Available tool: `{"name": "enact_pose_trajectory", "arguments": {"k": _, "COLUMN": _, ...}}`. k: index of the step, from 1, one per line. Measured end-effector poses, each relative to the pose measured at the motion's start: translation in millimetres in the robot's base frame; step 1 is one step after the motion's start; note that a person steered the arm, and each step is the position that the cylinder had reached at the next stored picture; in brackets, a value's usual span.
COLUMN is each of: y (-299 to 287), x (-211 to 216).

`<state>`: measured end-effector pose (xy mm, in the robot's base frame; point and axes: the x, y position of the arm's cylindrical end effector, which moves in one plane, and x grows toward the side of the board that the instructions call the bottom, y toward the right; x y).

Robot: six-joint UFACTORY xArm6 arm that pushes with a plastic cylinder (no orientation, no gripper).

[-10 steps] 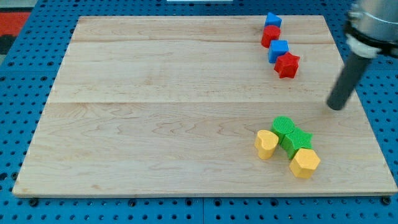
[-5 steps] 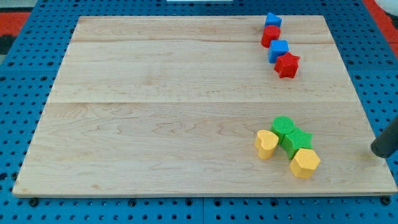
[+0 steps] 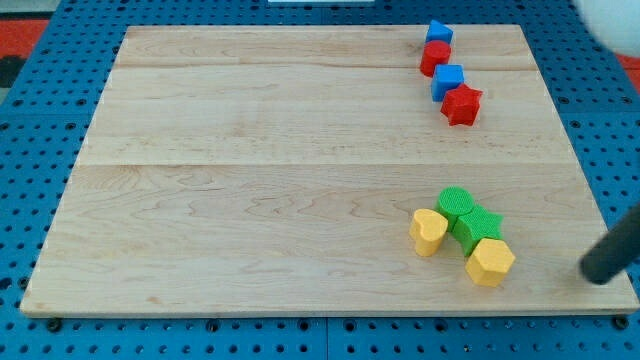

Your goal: Move the yellow hexagon to the bottom left of the green star

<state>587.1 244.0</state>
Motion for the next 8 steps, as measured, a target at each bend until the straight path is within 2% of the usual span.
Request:
{"name": "enact_pose_trajectory", "arguments": {"k": 1, "y": -50.3, "x": -1.8}}
{"name": "enact_pose_trajectory", "arguments": {"k": 2, "y": -69.4, "x": -9.7}}
{"name": "enact_pose_trajectory", "arguments": {"k": 5, "y": -67.7, "x": -12.7}}
{"name": "enact_pose_trajectory", "arguments": {"k": 8, "y": -37.4, "x": -14.0}}
